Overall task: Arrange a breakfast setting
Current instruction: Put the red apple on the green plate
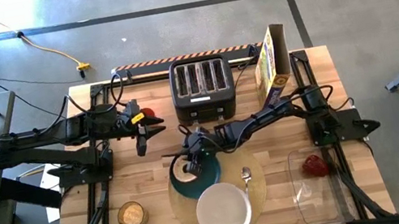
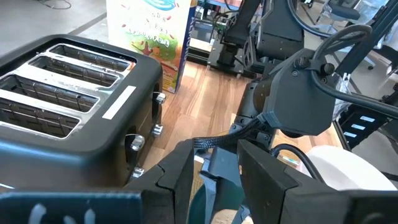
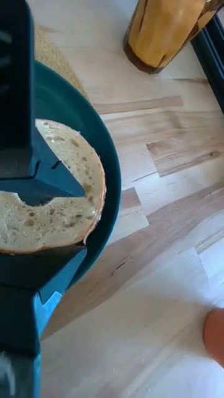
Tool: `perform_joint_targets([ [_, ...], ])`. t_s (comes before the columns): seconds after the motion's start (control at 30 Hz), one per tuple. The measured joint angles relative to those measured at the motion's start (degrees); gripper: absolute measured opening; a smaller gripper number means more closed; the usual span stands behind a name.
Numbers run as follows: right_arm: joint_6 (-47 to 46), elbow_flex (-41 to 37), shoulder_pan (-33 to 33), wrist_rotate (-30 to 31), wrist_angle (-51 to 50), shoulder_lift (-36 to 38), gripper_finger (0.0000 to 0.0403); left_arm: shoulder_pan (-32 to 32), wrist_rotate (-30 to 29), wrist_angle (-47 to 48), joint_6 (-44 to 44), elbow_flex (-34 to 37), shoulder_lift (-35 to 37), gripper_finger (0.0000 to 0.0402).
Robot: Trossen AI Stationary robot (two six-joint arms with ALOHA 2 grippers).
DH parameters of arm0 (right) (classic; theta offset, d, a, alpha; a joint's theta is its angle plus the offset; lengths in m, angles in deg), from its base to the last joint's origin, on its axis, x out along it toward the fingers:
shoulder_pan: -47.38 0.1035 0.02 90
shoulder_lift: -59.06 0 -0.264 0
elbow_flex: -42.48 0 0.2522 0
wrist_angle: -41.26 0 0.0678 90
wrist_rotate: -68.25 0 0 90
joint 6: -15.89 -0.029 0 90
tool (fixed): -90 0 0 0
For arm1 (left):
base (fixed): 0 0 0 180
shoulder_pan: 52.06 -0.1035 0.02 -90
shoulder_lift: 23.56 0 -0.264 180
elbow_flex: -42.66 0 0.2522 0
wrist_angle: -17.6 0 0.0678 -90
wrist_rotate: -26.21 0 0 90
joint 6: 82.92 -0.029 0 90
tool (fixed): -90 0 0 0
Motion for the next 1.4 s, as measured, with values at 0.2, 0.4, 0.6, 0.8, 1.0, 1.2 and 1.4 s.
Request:
perform_joint_targets([
  [0.2, 0.0, 0.0, -0.3, -1.1, -0.2, 0.2, 0.0122, 0.0, 0.0, 0.0, 0.0, 0.0, 0.0, 0.0112],
  [0.4, -1.5, 0.0, -0.7, -5.8, -2.6, 2.1, 0.0122, 0.0, 0.0, 0.1, 0.0, 0.0, 0.0, 0.0113],
  [0.6, -4.3, 0.0, -0.9, -10.8, -9.2, 4.4, 0.0122, 0.0, 0.0, 0.5, 0.0, 0.0, 0.0, 0.0113],
  [0.8, -4.7, 0.0, -0.8, -12.4, -17.6, 7.3, 0.0122, 0.0, 0.3, 1.4, 0.0, 0.0, 0.0, 0.0113],
  [1.0, -4.8, 0.0, 0.5, -12.4, -25.6, 10.8, 0.0122, 0.0, 0.3, 1.6, 0.0, 0.0, 0.0, 0.0113],
  [1.2, -5.1, 0.0, 2.5, -11.1, -33.6, 14.0, 0.0122, 0.0, 0.4, 1.8, 0.0, 0.0, 0.0, 0.0113],
  [1.4, -5.7, 0.0, 4.5, -7.1, -38.8, 16.6, 0.0122, 0.0, 0.6, 3.3, -1.9, 0.0, 0.1, 0.0113],
])
